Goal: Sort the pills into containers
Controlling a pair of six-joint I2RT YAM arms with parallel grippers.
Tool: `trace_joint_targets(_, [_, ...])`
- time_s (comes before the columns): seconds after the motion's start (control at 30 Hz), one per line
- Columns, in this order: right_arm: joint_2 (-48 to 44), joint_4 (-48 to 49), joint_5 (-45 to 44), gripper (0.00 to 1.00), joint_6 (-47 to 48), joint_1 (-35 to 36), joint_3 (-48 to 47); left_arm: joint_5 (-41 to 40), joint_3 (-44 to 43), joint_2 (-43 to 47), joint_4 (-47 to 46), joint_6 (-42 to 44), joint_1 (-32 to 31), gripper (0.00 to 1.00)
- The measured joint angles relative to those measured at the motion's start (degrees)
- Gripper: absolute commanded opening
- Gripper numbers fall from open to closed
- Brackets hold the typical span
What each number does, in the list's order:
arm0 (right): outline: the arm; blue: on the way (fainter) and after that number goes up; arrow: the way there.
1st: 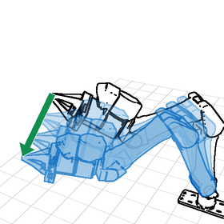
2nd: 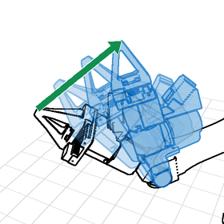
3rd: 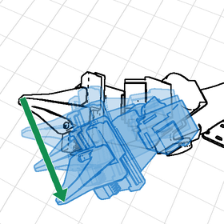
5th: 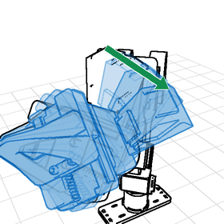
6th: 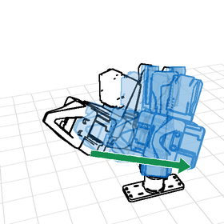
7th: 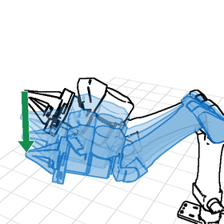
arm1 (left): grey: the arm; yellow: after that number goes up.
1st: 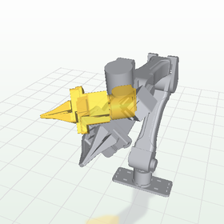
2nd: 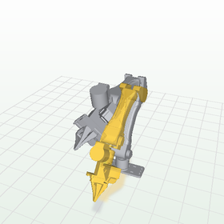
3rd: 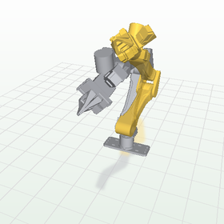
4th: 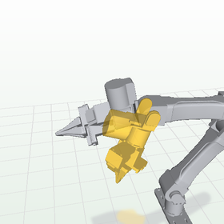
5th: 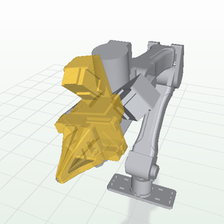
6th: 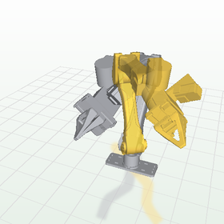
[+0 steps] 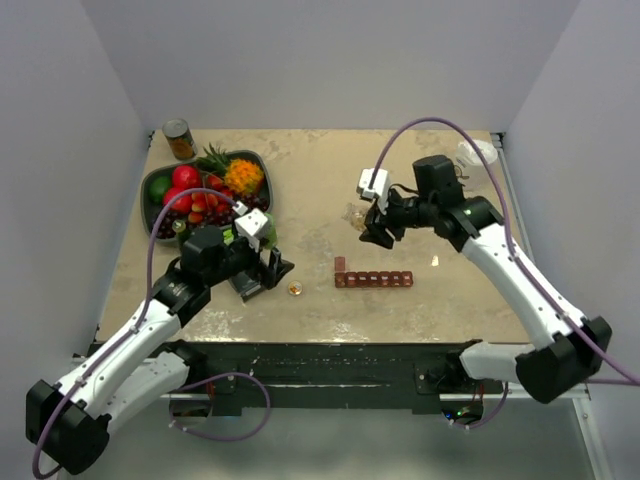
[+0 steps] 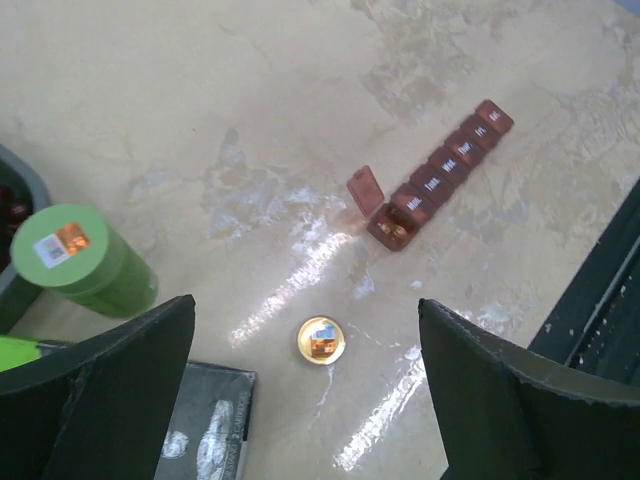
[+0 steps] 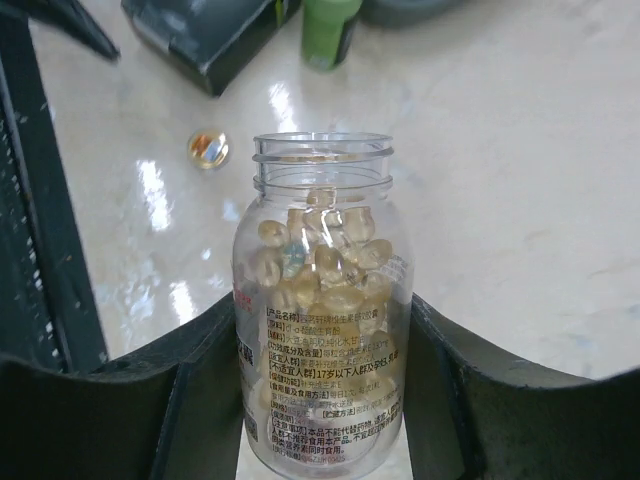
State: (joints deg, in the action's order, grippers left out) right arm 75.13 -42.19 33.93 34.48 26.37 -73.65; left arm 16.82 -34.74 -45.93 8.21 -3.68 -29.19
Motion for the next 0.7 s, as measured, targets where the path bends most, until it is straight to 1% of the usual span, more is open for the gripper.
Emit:
trace_joint_targets(0.1, [-5.6,6.0,-0.4,0.00,-1.8,-0.5,0.9,3.5,0.0,-3.4,-0.4,0.3,0.0,0.95])
trace_joint_targets(0.23, [-6.8,12.8,-2.3,0.00,-5.6,-0.9,0.6,5.4,0.0,-8.5,-0.1,0.4,-1.3,0.94])
trace_joint_targets(0.43, [-5.1,18.6,-7.9,0.00,-8.7,-2.4,0.6,2.5,-0.2,-14.6,2.3,0.3,-7.3,0.93])
trace_joint_targets(0.53, [-5.2,22.3,-10.1,0.00,-9.2,-3.4,0.6,0.6,-0.4,-16.4,3.3,0.0,-8.6,0.92])
trace_joint_targets(0.7, [-6.9,29.9,-12.9,0.00,-11.7,-4.0,0.6,-1.4,-0.4,-16.9,3.3,-1.9,-8.9,0.92])
